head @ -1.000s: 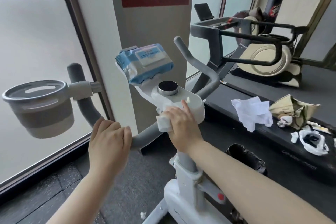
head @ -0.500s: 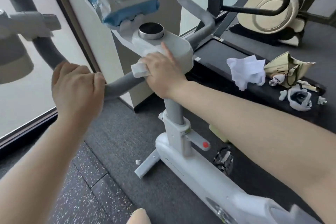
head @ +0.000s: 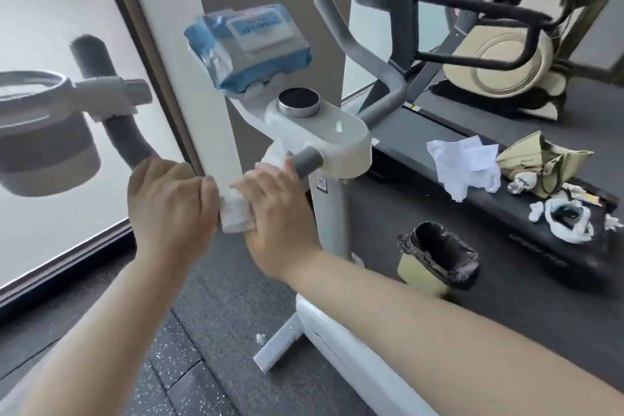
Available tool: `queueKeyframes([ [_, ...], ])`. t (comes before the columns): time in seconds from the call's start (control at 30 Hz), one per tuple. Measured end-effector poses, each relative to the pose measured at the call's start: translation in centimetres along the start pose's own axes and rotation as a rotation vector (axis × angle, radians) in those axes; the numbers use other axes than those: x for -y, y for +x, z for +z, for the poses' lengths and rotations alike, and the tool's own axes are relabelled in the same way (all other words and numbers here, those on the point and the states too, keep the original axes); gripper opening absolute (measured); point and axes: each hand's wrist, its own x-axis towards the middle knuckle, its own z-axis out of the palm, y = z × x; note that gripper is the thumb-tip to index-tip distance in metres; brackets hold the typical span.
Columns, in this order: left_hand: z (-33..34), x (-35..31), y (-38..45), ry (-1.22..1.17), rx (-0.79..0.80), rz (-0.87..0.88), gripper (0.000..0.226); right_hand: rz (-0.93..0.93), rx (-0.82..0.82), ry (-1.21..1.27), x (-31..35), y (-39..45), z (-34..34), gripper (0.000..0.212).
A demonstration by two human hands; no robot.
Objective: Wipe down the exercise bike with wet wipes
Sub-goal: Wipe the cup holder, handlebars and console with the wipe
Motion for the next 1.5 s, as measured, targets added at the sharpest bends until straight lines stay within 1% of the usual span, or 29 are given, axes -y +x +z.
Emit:
queueKeyframes([
  [0.07,-0.4,0.1,0.2,0.012,0.047,0.019,0.047,-0.129,0.076,-0.038,-0.9,-0.1,-0.7,0.049],
  [0.1,-0.6,0.1,0.3,0.018,0.067,0.041,0.047,-0.15,0.097,-0.097,-2.3,0.5,-1.5,0.05],
  [0.13,-0.8,0.1,0.4,0.021,0.085,0.049,0.048,-0.111,0.112,-0.149,-3.9,1.3,-2.4,0.049],
  [0.23,-1.3,-0.4,0.5,0.008,0.077,0.013,0.044,0.04,0.059,-0.217,-6.4,2.1,-3.9,0.042],
  [0.3,-1.5,-0.5,0.5,-0.006,0.097,0.013,0.043,0.115,0.015,-0.126,-3.9,1.0,-2.7,0.041],
  [0.33,-1.7,-0.6,0.4,-0.015,0.116,0.015,0.043,0.106,0.006,-0.071,-2.2,0.2,-1.7,0.044],
  [0.4,-2.0,-0.5,0.4,-0.035,0.136,0.038,0.041,0.003,0.018,0.017,0.0,-1.5,-0.8,0.053],
  [0.5,-2.4,-0.2,0.3,-0.034,0.222,0.089,0.036,-0.169,0.188,0.068,-2.6,-0.6,-3.8,0.057],
  [0.53,-2.5,0.0,0.4,-0.012,0.253,0.106,0.035,-0.194,0.257,0.037,-3.9,0.3,-5.4,0.056],
  [0.57,-2.6,0.0,0.6,-0.013,0.294,0.111,0.035,-0.162,0.289,-0.004,-5.0,1.4,-7.3,0.056],
  [0.6,-2.8,-0.3,1.0,-0.013,0.364,0.075,0.037,-0.094,0.255,-0.047,-6.0,2.6,-9.2,0.053],
  [0.63,-2.9,-1.0,1.6,-0.001,0.431,0.051,0.041,0.024,0.16,-0.06,-6.7,3.9,-11.1,0.046],
  [0.7,-1.8,-2.1,1.7,0.045,0.519,0.094,0.05,0.322,-0.173,0.008,-8.4,6.5,-14.7,0.023],
  [0.73,-1.2,-2.9,1.7,0.033,0.567,0.103,0.053,0.426,-0.364,0.044,-9.1,7.5,-16.1,0.023],
  [0.77,-0.6,-4.0,2.2,-0.003,0.634,0.085,0.052,0.465,-0.527,0.046,-9.8,8.3,-16.8,0.029],
  [0.8,-0.1,-4.8,2.5,-0.048,0.666,0.081,0.047,0.452,-0.62,-0.01,-10.2,8.8,-16.8,0.034],
  [0.83,0.7,-5.4,2.6,-0.087,0.671,0.097,0.045,0.436,-0.592,-0.103,-10.5,8.9,-15.5,0.041],
  [0.87,1.4,-5.9,2.8,-0.089,0.668,0.101,0.053,0.396,-0.46,-0.166,-10.6,8.6,-13.4,0.049],
  [0.9,2.2,-6.3,3.1,-0.098,0.659,0.111,0.065,0.335,-0.262,-0.174,-10.5,7.9,-10.8,0.055],
  [0.93,3.1,-6.5,3.4,-0.106,0.603,0.132,0.074,0.288,-0.065,-0.187,-9.9,7.0,-8.4,0.057],
  [0.97,3.5,-6.6,3.7,-0.11,0.548,0.156,0.078,0.25,0.05,-0.228,-9.5,5.9,-6.6,0.06],
  [1.03,4.5,-6.7,3.8,-0.123,0.5,0.197,0.081,0.222,0.162,-0.235,-9.6,4.9,-5.9,0.064],
  [1.13,5.1,-6.7,3.7,-0.106,0.477,0.251,0.085,0.227,0.32,-0.23,-10.1,5.7,-8.2,0.071],
  [1.17,5.0,-6.6,3.8,-0.1,0.48,0.266,0.085,0.251,0.372,-0.248,-10.8,6.4,-8.6,0.069],
  [1.23,5.0,-6.6,3.9,-0.11,0.498,0.255,0.08,0.268,0.433,-0.315,-11.8,8.1,-8.4,0.065],
  [1.27,4.9,-6.6,4.0,-0.127,0.513,0.228,0.079,0.268,0.437,-0.351,-11.8,9.1,-8.0,0.069],
  [1.33,4.8,-6.7,4.3,-0.149,0.533,0.171,0.084,0.257,0.457,-0.372,-11.7,9.6,-7.3,0.086],
  [1.37,4.7,-6.9,4.2,-0.14,0.531,0.148,0.084,0.217,0.455,-0.376,-11.8,9.2,-7.2,0.09],
  [1.5,4.7,-7.4,4.5,-0.082,0.501,0.051,0.079,0.068,0.357,-0.32,-12.5,4.8,-9.0,0.07],
])
